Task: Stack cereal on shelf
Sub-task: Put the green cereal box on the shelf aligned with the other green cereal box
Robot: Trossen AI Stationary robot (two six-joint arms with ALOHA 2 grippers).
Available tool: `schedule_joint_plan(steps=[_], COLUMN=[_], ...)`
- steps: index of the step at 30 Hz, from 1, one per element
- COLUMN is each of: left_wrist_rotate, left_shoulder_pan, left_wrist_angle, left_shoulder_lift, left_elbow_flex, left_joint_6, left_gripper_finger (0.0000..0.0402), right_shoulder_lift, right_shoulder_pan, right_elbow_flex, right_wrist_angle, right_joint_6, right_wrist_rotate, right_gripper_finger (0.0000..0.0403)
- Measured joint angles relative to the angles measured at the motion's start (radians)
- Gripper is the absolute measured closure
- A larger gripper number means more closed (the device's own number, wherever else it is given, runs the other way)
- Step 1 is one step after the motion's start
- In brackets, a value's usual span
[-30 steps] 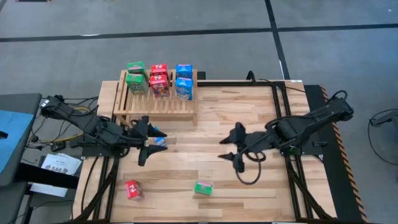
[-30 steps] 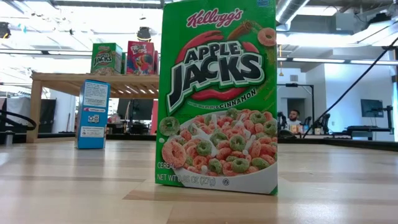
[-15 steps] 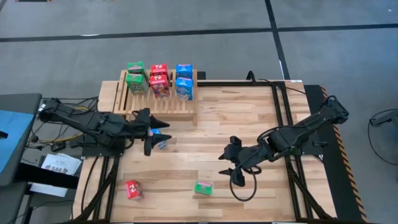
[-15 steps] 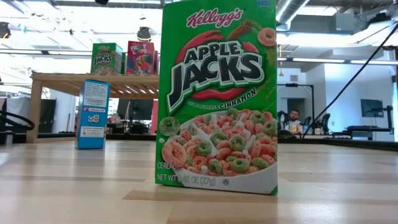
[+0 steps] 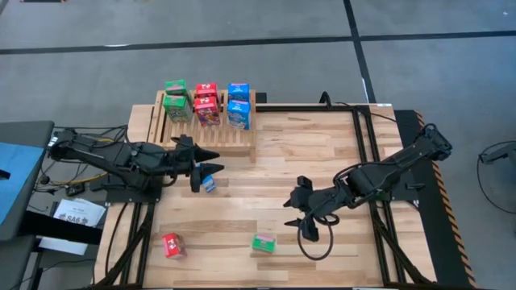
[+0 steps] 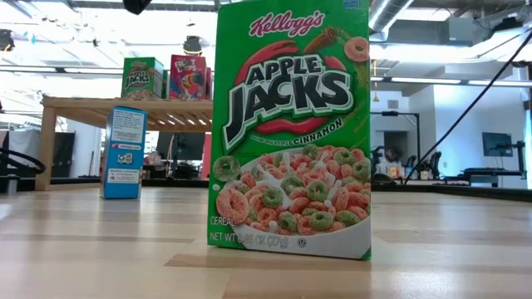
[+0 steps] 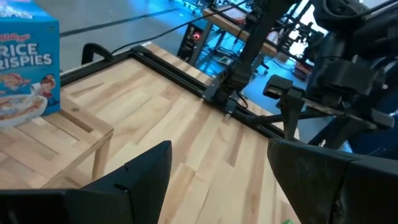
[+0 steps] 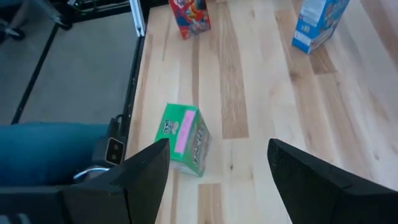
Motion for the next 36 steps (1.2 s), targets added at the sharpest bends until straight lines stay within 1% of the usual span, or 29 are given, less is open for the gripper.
schedule_joint_plan(steps=[6,11,21,28,36], left_wrist_rotate=[0.001,0.001,-0.014,-0.019,-0.030], left_shoulder_pan=[-0.003,-0.015,-0.029,-0.029,-0.029], left_wrist_angle=[-0.010,-0.008,-0.011,-0.007,-0.006], left_shoulder_lift=[0.000,0.011,0.087,0.131,0.132], left_elbow_flex=[0.000,0.000,-0.001,-0.001,-0.001], left_joint_6=[-0.063,-0.098,-0.103,-0.100,-0.121], left_gripper_finger=[0.0147,0.0147,0.0147,0.0147,0.0147], right_shoulder_lift=[0.000,0.006,0.144,0.219,0.277], right_shoulder_pan=[-0.011,-0.004,0.065,0.117,0.121], right_elbow_flex=[0.000,0.000,0.000,0.000,0.001], right_wrist_angle=[0.017,0.023,0.103,0.193,0.230], right_joint_6=[0.008,0.061,0.057,0.041,-0.004], right_wrist_rotate=[0.003,0.007,0.006,0.006,0.038], right_gripper_finger=[0.0106,0.0106,0.0106,0.0106,0.0106])
